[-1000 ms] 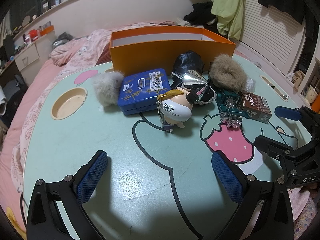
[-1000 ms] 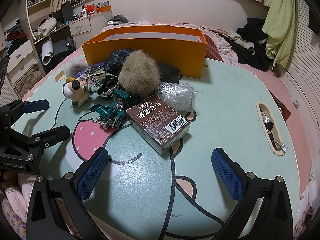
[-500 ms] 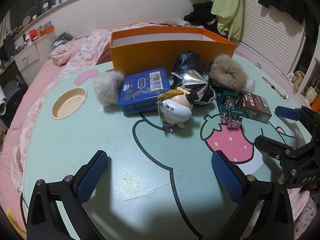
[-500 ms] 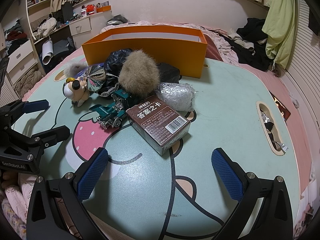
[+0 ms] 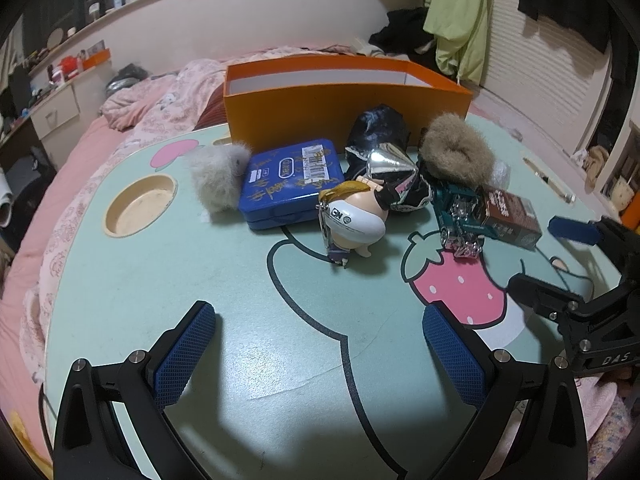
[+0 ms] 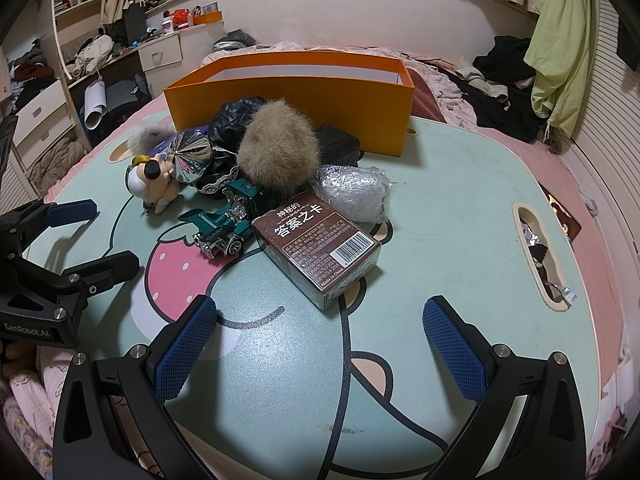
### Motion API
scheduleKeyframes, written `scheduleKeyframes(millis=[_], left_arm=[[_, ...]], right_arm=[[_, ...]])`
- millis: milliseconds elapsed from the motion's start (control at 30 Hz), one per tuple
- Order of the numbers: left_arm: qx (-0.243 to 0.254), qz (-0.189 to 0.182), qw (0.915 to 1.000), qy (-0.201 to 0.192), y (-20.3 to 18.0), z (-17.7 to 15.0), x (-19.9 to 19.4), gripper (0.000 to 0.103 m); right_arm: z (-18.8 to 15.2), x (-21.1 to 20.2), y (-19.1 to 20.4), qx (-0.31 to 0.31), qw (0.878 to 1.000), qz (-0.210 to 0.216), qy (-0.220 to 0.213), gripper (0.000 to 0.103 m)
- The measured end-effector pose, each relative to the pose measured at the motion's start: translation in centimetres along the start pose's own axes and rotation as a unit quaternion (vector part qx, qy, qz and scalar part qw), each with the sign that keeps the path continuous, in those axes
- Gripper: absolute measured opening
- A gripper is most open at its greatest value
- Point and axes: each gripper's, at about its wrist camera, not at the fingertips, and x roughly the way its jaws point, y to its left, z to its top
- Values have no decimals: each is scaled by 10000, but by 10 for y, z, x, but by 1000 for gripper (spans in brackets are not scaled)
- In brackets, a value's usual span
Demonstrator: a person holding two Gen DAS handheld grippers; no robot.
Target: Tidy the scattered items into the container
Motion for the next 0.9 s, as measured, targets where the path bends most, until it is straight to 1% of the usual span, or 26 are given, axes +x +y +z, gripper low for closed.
scheduleKeyframes(millis=[67,100,167,200,233,267,367,433,500,567,633,700,767,800,833,900], left_arm=[[-127,-42,9999,-54,6,1,-3,103],[-177,18,9998,-61,9,2,-4,103],[-185,179,9996,-93,10,4,-5,95],[-171,205,9995,-140,10,5,-7,90],[-156,195,9995,-207,10,7,-10,88],[-140,167,9994,-276,8,10,-13,88],[-112,-28,9989,-462,5,21,-18,85],[-51,-135,9985,-521,0,32,-17,82],[0,-117,9986,-511,-4,41,-12,80],[-18,1,9994,-355,-8,49,0,74],[-103,-45,9998,-172,-11,51,9,56],[-175,-80,9998,-29,-10,51,18,48],[-175,11,9998,117,-11,48,25,32],[-137,80,9997,163,-11,45,27,30],[-120,108,9998,139,-12,41,25,29],[-186,-13,9998,16,-9,34,16,29]], right_arm=[[-1,-1,1,4,10000,4,-2,103],[-1,-2,1,8,10000,7,-4,103],[0,-2,1,19,10000,15,-6,103],[0,-3,2,25,10000,18,-6,103],[0,-3,2,28,10000,21,-7,103],[-1,-5,3,26,10000,20,-9,103],[-1,-5,3,26,10000,21,-8,103],[-1,-5,3,25,10000,21,-8,103],[-1,-5,3,26,10000,21,-8,103],[-1,-5,3,25,10000,21,-8,103],[-1,-5,3,25,10000,22,-9,103],[-1,-5,3,25,10000,22,-9,103],[-1,-5,3,25,10000,23,-9,103],[-1,-5,3,25,10000,24,-9,103],[-1,-5,3,25,10000,23,-8,103],[-2,-5,3,26,10000,23,-9,103]])
